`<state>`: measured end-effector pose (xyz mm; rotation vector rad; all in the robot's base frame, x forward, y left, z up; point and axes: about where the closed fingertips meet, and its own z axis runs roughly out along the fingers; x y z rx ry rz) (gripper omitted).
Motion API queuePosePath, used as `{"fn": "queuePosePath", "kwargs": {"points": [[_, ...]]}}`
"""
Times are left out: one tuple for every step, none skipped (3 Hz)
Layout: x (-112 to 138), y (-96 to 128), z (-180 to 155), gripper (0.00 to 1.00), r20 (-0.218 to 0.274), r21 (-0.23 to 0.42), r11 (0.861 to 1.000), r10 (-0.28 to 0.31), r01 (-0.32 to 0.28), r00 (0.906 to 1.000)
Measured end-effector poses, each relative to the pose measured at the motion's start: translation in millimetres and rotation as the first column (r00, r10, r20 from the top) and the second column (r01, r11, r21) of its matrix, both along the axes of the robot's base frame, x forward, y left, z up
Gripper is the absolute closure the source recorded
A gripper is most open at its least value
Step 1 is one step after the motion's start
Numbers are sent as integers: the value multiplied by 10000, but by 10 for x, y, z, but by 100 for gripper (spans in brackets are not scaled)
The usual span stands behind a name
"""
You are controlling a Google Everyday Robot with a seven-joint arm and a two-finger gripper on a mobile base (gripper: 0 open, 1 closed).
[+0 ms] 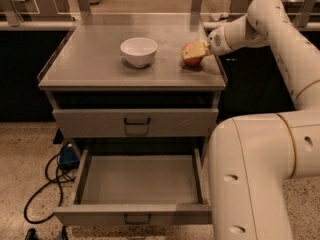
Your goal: Pick apple from middle drawer and place on counter
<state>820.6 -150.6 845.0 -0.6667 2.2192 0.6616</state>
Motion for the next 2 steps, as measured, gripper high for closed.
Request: {"fn": "queuePosePath", "kwargs": {"points": [[0, 1, -1, 0, -1, 0, 10000, 1, -1, 10000], [0, 1, -1, 0, -1, 0, 10000, 1, -1, 10000]]}}
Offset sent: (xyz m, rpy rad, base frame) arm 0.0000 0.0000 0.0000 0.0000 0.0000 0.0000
